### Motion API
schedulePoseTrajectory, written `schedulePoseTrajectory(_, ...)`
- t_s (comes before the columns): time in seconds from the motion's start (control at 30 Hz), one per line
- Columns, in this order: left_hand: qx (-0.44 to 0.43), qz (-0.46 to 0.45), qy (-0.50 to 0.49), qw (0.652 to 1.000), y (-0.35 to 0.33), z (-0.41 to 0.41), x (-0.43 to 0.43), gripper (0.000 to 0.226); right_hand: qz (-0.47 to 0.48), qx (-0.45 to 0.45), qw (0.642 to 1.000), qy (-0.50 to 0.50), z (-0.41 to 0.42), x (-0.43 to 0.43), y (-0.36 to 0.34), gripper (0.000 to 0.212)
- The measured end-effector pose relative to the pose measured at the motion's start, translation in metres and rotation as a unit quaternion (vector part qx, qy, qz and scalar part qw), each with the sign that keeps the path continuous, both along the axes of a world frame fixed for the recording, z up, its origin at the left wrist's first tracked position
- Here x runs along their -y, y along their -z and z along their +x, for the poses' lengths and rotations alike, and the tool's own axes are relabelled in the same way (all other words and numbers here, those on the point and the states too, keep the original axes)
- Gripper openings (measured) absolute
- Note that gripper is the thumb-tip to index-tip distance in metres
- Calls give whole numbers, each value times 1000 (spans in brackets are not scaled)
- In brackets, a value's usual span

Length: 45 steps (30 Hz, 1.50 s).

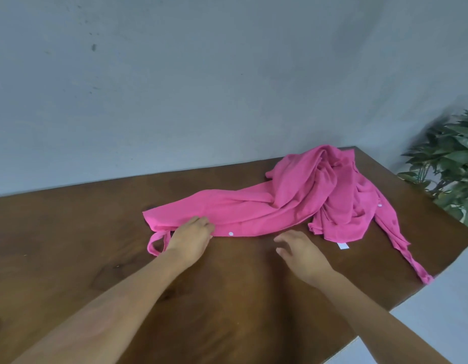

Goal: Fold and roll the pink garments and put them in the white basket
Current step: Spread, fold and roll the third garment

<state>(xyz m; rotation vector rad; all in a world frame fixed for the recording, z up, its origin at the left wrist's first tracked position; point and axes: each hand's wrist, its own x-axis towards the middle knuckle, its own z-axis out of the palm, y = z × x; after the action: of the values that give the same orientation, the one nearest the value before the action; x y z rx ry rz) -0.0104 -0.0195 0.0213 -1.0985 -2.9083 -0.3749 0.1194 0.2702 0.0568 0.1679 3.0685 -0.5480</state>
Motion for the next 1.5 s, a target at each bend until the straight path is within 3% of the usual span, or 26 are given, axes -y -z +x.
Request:
schedulePoseTrajectory(0.07, -24, -17, -15, 999, 2, 1, -1, 12, 1, -28, 1000, -12, -1, -7, 3, 30)
schedulePoseTrajectory(0.2, -47, -48, -42, 997, 3, 5, 0, 21, 3, -47, 998, -29, -12, -17, 5, 34)
schedulePoseTrajectory(0.33, -20, -23, -87, 996, -4, 15, 4, 26, 35, -47, 997, -58, -25, -22, 7, 40)
schedulePoseTrajectory(0.47, 11, 41, -171, 984, -15, 31, 22, 2, 83, -49, 992, -79, -39, -26, 15, 42)
schedulePoseTrajectory(0.57, 32, 78, -218, 972, -12, 40, 47, 6, 99, -50, 989, -93, -46, -24, 24, 38)
schedulePoseTrajectory(0.7, 37, 56, -231, 971, -6, 57, 84, 28, 95, -97, 985, -107, -51, -13, 34, 22)
schedulePoseTrajectory(0.8, 39, 72, -256, 963, -5, 68, 111, 25, 94, -133, 980, -114, -52, 2, 37, 7)
schedulePoseTrajectory(0.9, 48, 82, -277, 956, -8, 79, 133, 19, 88, -175, 973, -121, -51, 24, 32, 6)
schedulePoseTrajectory(1.13, 40, 122, -285, 950, -7, 103, 208, 23, -4, -184, 979, -90, -22, 87, 15, 16)
schedulePoseTrajectory(1.3, -1, 106, -181, 978, -6, 115, 253, 8, -27, -212, 973, -84, 22, 135, 12, 8)
schedulePoseTrajectory(1.43, -28, 82, -96, 992, 11, 116, 282, 38, -50, -180, 982, -8, 55, 159, 22, 7)
schedulePoseTrajectory(1.5, -29, 96, -78, 992, 16, 119, 291, 42, -51, -174, 983, 26, 73, 171, 26, 8)
